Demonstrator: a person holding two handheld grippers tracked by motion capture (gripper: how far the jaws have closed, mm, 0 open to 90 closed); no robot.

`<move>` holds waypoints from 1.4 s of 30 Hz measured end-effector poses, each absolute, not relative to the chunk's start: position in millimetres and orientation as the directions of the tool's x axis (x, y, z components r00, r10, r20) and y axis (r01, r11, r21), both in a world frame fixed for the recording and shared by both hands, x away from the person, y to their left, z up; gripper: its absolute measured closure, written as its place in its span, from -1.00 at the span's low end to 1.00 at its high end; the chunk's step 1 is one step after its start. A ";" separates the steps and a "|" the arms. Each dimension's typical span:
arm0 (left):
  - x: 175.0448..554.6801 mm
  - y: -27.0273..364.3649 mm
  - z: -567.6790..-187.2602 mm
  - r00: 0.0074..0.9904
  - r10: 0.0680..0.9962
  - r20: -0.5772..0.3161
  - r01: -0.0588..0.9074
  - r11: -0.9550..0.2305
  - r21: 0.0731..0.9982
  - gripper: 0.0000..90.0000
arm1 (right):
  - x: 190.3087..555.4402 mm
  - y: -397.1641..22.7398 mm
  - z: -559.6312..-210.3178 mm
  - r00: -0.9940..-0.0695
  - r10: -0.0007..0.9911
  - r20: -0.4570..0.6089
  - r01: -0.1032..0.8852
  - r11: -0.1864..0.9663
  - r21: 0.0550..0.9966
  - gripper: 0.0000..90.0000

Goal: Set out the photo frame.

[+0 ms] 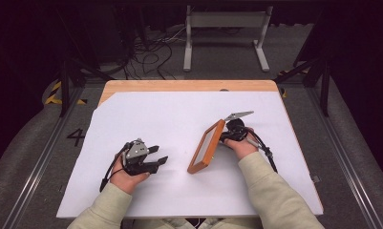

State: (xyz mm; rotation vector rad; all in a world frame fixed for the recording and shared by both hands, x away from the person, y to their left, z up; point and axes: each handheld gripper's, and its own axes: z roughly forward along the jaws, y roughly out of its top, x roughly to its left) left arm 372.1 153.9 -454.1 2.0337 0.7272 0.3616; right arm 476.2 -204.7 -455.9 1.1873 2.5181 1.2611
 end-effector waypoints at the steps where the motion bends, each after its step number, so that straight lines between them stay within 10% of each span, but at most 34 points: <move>1: 372.1 153.9 -454.2 0.782 0.622 -0.031 0.354 -0.403 0.844 -0.01 | 478.1 -203.2 -456.9 -0.693 0.673 0.259 0.610 0.354 0.709 1.00; 19: 373.7 152.0 -453.8 0.789 0.614 -0.032 0.349 -0.403 0.846 -0.01 | 494.4 -171.0 -459.6 -0.732 0.628 0.265 0.589 0.387 0.710 0.95; 24: 374.5 152.3 -454.2 0.791 0.611 -0.036 0.344 -0.395 0.852 0.00 | 487.5 -178.5 -445.8 -0.703 0.701 0.124 0.573 0.453 0.683 0.68; 42: 377.1 163.6 -445.6 0.777 0.625 -0.076 0.375 -0.362 0.854 0.08 | 436.6 -208.6 -350.5 -0.682 0.723 0.111 0.544 0.399 0.738 -0.09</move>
